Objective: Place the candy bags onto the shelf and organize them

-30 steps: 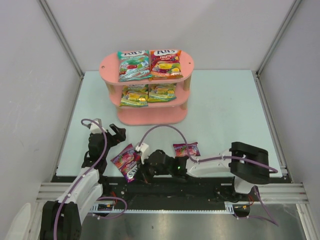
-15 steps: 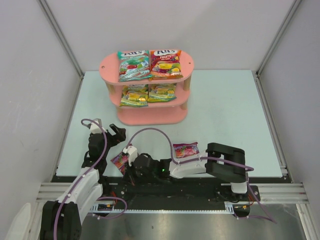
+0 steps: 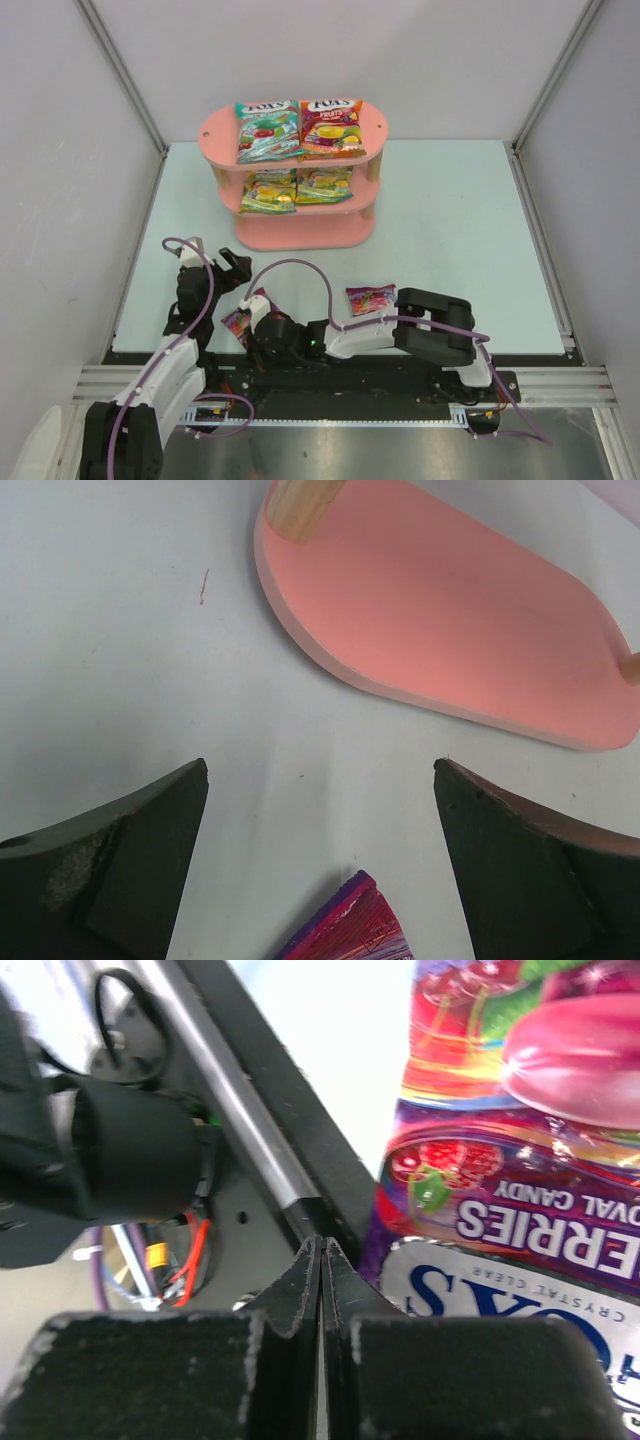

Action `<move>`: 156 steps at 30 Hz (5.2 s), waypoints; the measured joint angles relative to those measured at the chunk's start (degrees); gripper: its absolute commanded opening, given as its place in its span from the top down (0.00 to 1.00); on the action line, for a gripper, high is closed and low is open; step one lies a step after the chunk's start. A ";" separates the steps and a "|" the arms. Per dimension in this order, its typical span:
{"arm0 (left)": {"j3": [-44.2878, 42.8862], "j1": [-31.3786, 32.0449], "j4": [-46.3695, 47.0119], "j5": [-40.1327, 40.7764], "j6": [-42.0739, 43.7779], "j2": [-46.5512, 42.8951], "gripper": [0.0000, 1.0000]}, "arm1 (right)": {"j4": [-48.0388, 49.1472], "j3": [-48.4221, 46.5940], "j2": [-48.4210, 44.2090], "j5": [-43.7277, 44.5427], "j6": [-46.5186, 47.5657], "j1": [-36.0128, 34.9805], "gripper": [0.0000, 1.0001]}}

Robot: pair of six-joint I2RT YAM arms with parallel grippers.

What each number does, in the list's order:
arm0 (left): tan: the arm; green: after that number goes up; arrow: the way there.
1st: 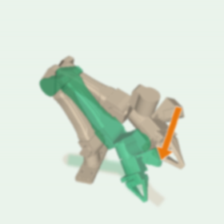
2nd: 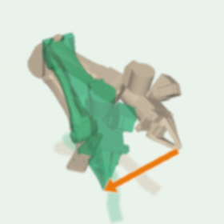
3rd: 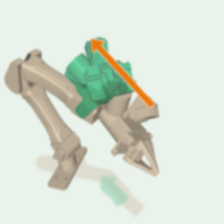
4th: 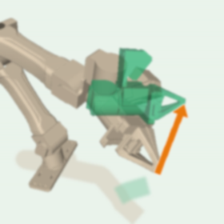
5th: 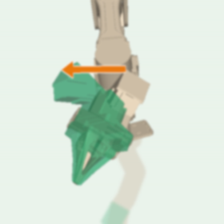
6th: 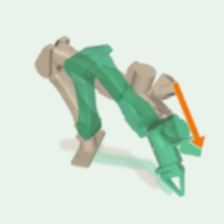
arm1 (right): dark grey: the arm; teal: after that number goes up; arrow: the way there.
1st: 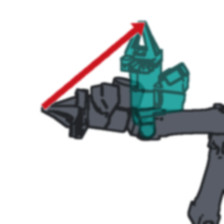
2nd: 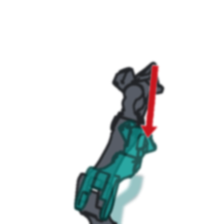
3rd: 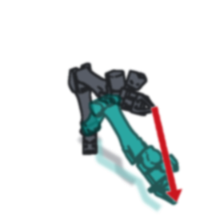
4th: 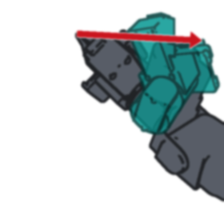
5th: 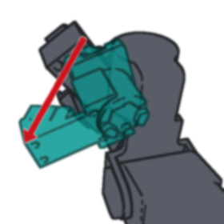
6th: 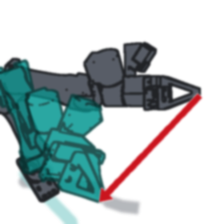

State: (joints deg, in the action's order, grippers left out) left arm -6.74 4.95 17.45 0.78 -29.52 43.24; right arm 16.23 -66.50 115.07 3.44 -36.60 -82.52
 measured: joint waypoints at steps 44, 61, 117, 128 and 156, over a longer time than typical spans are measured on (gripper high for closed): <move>0.00 0.00 0.00 0.00 -0.02 -0.04 0.00 | -29.14 -5.27 -2.60 14.36 2.67 0.81 1.00; 0.00 0.00 0.00 0.02 0.00 -0.04 0.00 | -30.05 -5.27 -2.78 15.54 6.27 7.39 1.00; 0.00 0.00 0.39 -1.01 0.00 -0.28 0.00 | -60.48 31.58 -57.22 29.11 -18.71 29.88 1.00; 0.00 0.00 0.39 -1.01 0.00 -0.28 0.00 | -54.47 38.53 -52.98 21.88 -18.38 29.90 1.00; 0.00 0.00 0.39 -1.01 0.00 -0.28 0.00 | -35.71 32.28 -38.56 13.44 -18.69 11.02 1.00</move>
State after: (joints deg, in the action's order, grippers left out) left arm -6.74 4.95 17.85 -0.23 -29.52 42.96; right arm -19.49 -34.22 76.51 16.88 -55.29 -71.50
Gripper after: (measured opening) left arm 0.996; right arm 0.007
